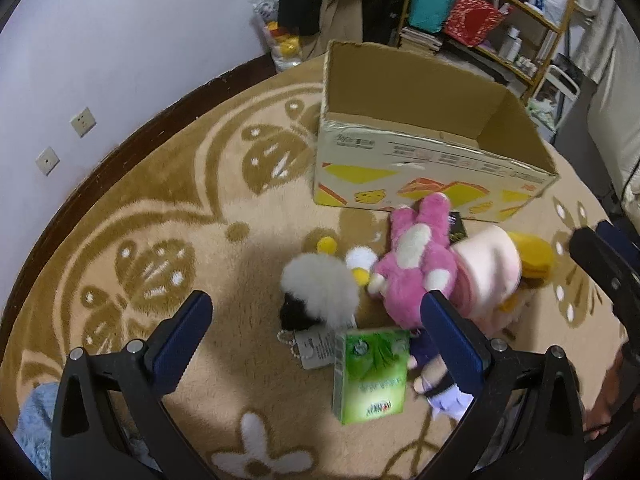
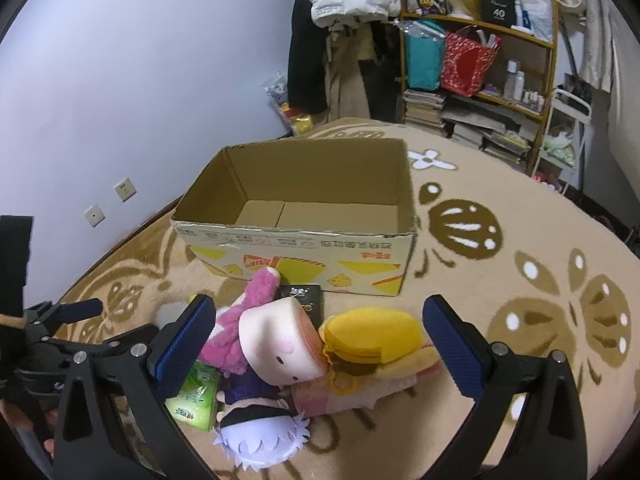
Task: Organize soft objects
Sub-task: 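Reach both tools into the pile, right grasps marshmallow plush while left grasps white pompom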
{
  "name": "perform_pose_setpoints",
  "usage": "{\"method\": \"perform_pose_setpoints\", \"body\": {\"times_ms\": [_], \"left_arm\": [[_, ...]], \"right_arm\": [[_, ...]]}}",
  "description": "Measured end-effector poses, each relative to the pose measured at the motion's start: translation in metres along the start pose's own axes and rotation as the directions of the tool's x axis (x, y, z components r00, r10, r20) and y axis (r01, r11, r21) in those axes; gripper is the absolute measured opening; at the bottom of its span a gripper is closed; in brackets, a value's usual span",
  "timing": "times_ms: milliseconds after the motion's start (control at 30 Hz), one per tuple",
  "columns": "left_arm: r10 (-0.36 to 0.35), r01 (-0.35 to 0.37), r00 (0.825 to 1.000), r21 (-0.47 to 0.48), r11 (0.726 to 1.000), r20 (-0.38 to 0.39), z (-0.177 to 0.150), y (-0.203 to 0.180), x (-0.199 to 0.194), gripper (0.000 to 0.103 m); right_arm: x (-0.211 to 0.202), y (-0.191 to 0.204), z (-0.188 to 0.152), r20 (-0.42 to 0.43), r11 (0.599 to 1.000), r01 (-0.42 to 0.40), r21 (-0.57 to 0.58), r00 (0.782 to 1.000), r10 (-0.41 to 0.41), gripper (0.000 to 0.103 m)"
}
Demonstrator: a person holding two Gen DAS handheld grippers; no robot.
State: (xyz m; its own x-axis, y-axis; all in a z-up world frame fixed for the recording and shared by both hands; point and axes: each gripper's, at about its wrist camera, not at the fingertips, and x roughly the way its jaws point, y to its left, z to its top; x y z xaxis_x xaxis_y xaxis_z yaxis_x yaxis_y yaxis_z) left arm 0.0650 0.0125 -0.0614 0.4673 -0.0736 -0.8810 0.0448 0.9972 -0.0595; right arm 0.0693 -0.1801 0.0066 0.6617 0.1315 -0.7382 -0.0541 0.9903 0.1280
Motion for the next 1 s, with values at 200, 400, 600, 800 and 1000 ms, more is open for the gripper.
{"method": "perform_pose_setpoints", "body": {"times_ms": [200, 400, 600, 800, 1000], "left_arm": [[0.048, -0.048, 0.998, 0.0, 0.999, -0.045, 0.008, -0.002, 0.031, 0.103], [0.043, -0.047, 0.996, -0.046, 0.998, -0.079, 0.01, 0.01, 0.045, 0.103], [0.119, -0.128, 0.985, -0.074, 0.989, -0.122, 0.012, 0.02, 0.065, 0.103], [0.102, -0.123, 0.981, -0.122, 0.985, -0.162, 0.011, 0.031, 0.076, 0.103], [0.103, -0.127, 0.975, -0.109, 0.986, -0.198, 0.01, 0.029, 0.088, 0.103]], "right_arm": [[0.024, 0.0, 0.0, -0.047, 0.999, -0.029, 0.023, 0.998, 0.03, 0.103], [0.049, 0.005, -0.007, -0.116, 0.997, -0.068, 0.025, 0.991, 0.071, 0.091], [0.061, 0.015, -0.016, -0.157, 0.997, -0.075, -0.018, 0.985, 0.071, 0.077], [0.071, 0.019, -0.02, -0.186, 0.997, -0.075, -0.024, 0.98, 0.069, 0.077], [0.075, 0.021, -0.022, -0.199, 0.997, -0.068, -0.027, 0.978, 0.062, 0.077]]}}
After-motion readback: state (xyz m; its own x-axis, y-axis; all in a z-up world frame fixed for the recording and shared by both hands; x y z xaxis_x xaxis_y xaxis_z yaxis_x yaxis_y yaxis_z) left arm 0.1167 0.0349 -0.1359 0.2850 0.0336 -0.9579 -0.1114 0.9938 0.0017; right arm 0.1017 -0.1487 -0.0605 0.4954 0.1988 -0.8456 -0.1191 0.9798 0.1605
